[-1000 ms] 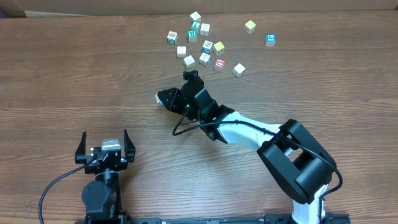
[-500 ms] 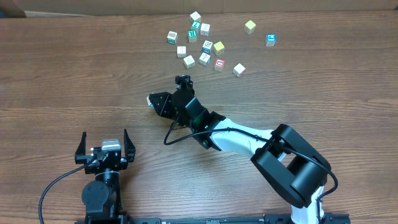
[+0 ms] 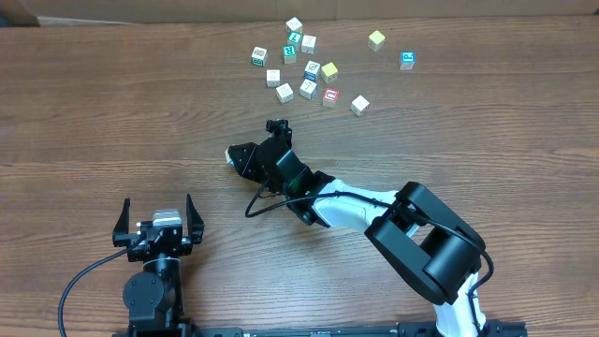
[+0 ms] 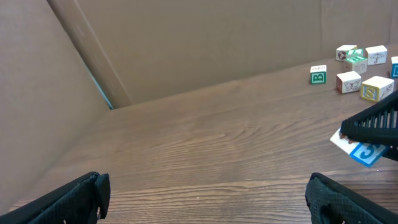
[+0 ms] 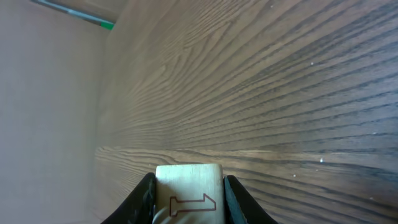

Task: Form a horizontal line
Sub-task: 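Carry the '1' block left toward the table center with the right gripper, then lower the '1' block onto the table and open the right gripper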

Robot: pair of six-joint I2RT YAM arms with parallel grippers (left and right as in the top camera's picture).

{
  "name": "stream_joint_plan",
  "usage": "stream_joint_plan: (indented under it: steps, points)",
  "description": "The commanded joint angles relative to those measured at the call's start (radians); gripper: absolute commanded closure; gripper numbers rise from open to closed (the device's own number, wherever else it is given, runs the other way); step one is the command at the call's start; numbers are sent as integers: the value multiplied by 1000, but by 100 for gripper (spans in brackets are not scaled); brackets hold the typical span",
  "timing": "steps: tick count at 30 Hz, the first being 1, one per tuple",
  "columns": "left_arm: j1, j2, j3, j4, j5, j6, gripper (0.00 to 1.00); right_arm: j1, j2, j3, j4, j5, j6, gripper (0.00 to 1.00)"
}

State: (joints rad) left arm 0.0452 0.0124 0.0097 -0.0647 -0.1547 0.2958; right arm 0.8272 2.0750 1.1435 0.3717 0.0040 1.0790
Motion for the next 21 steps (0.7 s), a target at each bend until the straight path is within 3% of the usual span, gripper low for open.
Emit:
stream_joint_plan:
  steps: [1,21]
  points:
    - [-6,-6,-5,2,-9,19,0,13,10,10,34,6,51,73]
    - [-6,-6,-5,2,-9,19,0,48,14,10,41,66,50,69]
